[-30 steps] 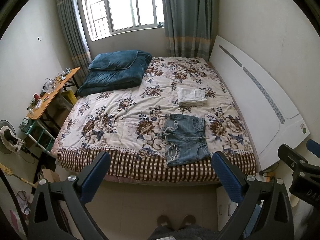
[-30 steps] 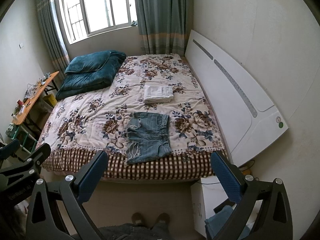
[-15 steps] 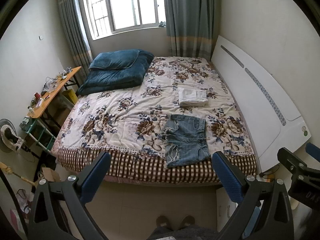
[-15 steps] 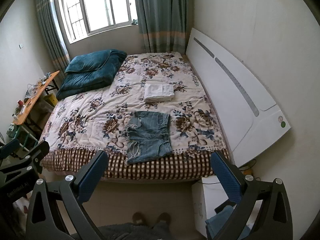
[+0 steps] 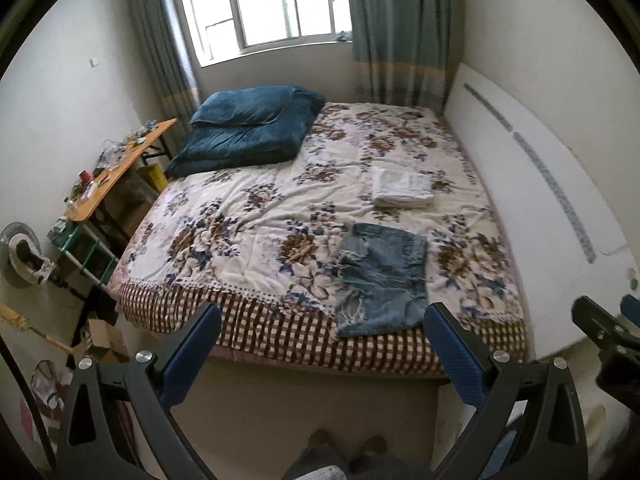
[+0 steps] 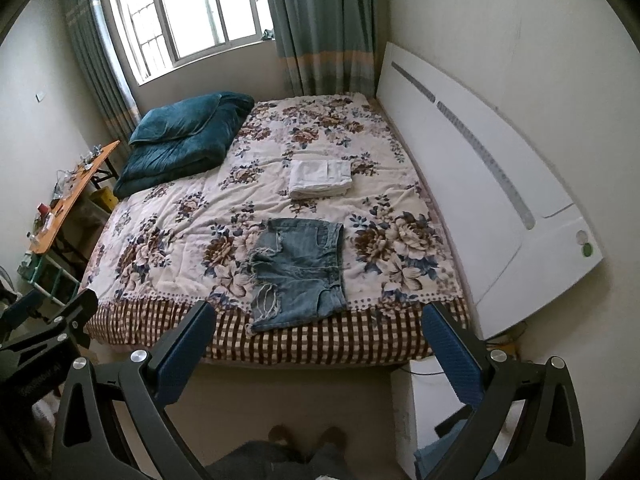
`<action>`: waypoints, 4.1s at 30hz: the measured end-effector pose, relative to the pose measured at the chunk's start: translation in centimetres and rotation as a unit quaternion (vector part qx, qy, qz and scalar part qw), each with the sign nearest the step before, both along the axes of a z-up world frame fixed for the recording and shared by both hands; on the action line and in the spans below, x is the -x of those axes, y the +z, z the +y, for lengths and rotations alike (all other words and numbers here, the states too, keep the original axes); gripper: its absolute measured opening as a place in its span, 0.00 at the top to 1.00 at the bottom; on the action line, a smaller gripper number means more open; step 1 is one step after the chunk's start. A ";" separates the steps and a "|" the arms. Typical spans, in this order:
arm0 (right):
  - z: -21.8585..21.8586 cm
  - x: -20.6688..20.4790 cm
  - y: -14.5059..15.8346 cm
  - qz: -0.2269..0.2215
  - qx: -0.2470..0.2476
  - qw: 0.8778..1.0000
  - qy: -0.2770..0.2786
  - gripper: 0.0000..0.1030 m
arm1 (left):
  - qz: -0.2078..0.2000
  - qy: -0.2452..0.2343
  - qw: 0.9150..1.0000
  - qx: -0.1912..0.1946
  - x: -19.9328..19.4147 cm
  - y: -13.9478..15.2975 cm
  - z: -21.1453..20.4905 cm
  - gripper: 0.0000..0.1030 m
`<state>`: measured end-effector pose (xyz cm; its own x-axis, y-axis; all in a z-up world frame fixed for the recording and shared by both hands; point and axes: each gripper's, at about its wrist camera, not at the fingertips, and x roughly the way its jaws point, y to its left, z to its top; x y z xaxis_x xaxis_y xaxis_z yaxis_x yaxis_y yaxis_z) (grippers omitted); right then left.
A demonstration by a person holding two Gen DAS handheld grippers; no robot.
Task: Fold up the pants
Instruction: 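Lower both grippers onto the denim shorts' hem and grasp it, then lift the shorts' hem with both grippers and fold it over toward the waistband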
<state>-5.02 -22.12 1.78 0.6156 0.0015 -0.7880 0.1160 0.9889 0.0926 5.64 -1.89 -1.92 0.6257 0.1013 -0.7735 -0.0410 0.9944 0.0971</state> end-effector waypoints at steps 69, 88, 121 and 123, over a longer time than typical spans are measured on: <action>-8.0 -55.0 -53.1 0.219 -0.177 0.948 0.150 0.65 | 0.230 -0.158 0.956 0.094 -46.0 -40.4 -3.6 0.91; -7.6 -29.6 -64.3 0.468 -0.092 0.855 0.202 0.11 | 0.463 0.015 0.873 0.153 -18.9 -54.4 1.2 0.36; -19.4 -44.2 -64.7 0.363 -0.317 0.876 -0.029 0.38 | 0.355 0.121 0.872 0.314 -37.6 -56.1 6.5 0.40; -19.7 -43.0 -63.4 0.365 -0.317 0.875 -0.011 0.35 | 0.356 0.118 0.870 0.320 -35.3 -55.3 7.0 0.36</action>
<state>37.96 -41.81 -61.62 -0.0462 0.5756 -0.8165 0.3907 0.7626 0.5155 40.96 5.16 -57.24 -0.0157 -0.4318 -0.9019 -0.4081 0.8262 -0.3884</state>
